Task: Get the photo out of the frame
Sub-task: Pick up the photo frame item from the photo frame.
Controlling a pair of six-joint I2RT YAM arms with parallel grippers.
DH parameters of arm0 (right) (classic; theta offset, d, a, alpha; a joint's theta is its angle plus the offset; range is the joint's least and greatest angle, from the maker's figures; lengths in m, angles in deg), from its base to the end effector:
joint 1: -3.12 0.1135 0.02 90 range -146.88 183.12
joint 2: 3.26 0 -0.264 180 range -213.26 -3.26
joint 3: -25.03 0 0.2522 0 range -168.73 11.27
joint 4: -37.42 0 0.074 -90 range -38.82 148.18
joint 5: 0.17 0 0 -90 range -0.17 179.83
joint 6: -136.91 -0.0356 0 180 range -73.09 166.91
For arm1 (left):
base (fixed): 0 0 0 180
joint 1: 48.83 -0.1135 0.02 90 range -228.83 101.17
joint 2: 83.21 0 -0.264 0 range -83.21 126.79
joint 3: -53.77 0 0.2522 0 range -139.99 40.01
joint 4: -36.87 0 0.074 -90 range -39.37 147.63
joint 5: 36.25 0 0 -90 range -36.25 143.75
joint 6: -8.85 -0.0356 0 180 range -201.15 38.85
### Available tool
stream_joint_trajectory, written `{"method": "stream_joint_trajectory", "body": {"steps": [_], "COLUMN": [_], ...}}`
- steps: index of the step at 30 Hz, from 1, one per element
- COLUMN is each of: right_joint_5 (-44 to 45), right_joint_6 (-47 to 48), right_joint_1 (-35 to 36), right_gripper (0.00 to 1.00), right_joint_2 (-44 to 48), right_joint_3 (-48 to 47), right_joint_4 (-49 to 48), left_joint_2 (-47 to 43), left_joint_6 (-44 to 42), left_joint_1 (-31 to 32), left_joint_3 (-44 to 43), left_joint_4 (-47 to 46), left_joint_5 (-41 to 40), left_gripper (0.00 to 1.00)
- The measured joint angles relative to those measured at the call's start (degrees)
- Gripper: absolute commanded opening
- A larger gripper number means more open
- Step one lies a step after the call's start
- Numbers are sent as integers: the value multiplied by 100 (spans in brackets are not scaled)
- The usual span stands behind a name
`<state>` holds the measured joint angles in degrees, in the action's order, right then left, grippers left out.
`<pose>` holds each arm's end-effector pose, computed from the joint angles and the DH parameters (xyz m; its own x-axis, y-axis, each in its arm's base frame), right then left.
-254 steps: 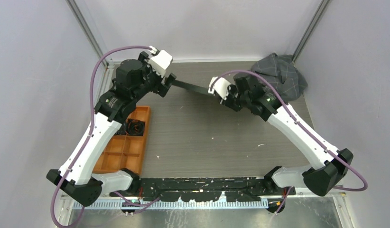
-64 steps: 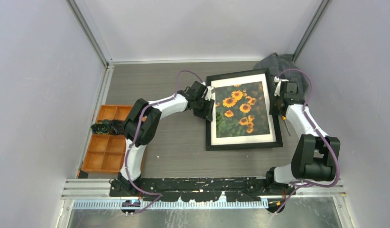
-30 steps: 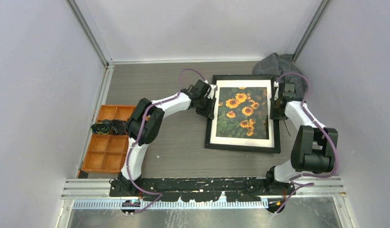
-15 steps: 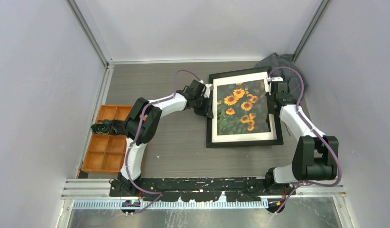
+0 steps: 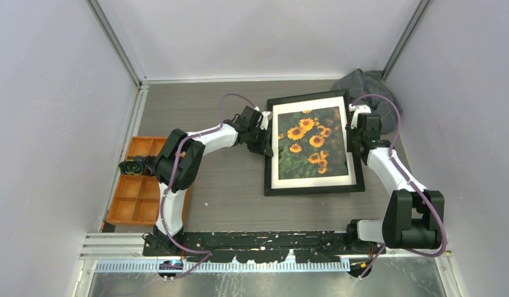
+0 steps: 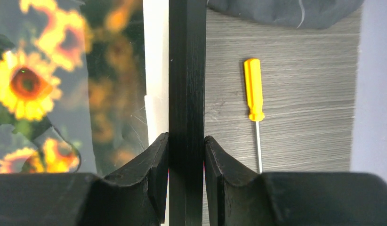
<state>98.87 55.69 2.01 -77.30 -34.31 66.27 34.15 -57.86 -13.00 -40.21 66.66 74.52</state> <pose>0.2703 -0.0108 0.2281 -0.7011 -0.1372 -0.6998 0.0263 0.9757 -0.2176 0.3470 -0.2661 0.1620 -0.8806 0.1798 -0.4384 0.4045 0.7673 -0.4977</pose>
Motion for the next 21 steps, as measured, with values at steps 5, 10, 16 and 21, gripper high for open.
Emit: {"method": "stream_joint_trajectory", "body": {"steps": [5,10,16,21], "right_joint_5": [-656,-872,-929,-872], "right_joint_6": [-251,-358,-374,-299], "right_joint_1": [-444,-549,-544,-511], "right_gripper": [13,13,10,4], "right_joint_2": [-472,-791,-1060,-1117], "right_joint_3": [-367,-557,-763,-824], "right_joint_4": [400,588,619,570], "left_joint_2": [-317,-490,-490,-490], "left_joint_6": [31,28,33,0], "left_joint_1": [0,-48,-66,-66], "left_joint_3": [61,63,175,175], "left_joint_4": [15,55,33,35], "left_joint_5": [31,28,68,111], "left_gripper": [0,0,0,0]}}
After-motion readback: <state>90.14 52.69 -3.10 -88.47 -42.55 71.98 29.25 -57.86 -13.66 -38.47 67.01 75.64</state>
